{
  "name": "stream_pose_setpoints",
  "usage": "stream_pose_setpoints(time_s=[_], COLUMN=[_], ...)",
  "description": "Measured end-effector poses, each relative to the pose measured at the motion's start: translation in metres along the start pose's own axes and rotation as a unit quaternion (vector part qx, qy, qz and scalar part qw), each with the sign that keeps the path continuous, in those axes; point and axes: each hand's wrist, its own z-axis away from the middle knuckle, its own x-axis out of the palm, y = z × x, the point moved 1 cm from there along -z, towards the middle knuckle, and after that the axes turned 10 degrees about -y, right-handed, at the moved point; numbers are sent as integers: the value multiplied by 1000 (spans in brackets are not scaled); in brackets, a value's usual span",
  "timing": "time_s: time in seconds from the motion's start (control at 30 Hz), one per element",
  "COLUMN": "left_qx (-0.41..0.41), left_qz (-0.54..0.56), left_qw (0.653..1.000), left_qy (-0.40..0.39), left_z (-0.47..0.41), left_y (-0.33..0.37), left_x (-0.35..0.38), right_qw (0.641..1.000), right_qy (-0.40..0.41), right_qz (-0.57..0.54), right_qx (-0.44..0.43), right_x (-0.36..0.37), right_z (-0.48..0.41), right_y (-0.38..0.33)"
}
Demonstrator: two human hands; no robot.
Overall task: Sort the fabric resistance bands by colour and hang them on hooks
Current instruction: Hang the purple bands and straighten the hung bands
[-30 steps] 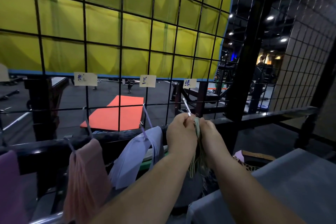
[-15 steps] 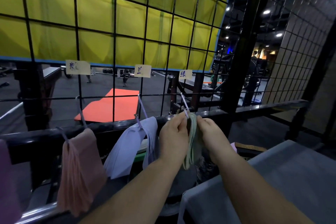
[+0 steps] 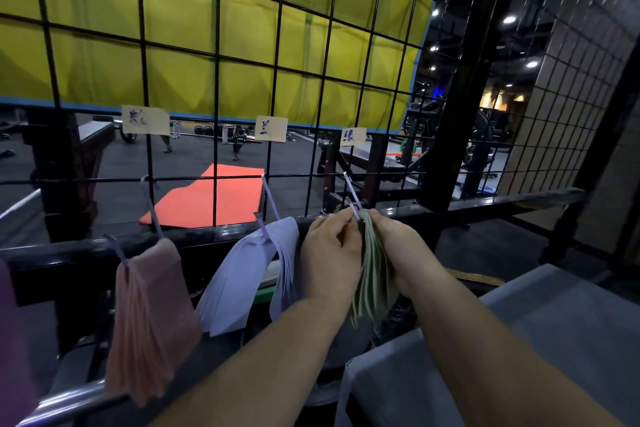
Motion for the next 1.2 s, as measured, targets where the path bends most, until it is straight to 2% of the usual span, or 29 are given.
stream_pose_setpoints(time_s=[0.17,0.33,0.53,0.7,0.8,1.07,1.2], left_qx=[-16,-1,11,-21,-20,18,17], left_qz=[50,38,51,116,142,46,-8], left_qw=[998,999,998,993,990,999,1000], left_qy=[29,25,19,7,1,14,-19], left_z=[4,5,5,6,9,15,20], left_y=[3,-3,-6,-3,1,-6,-18], left_x=[0,2,0,1,4,10,15], right_qw=[1000,998,1000,998,996,995,996], right_qy=[-4,3,-10,-45,-30,26,12], right_qz=[23,63,4,25,28,21,16], right_qx=[14,8,17,-40,-74,-95,-84], right_x=[3,0,-1,2,3,3,1], right_z=[-4,-4,-5,3,5,6,12], right_y=[0,-4,-3,2,14,37,47])
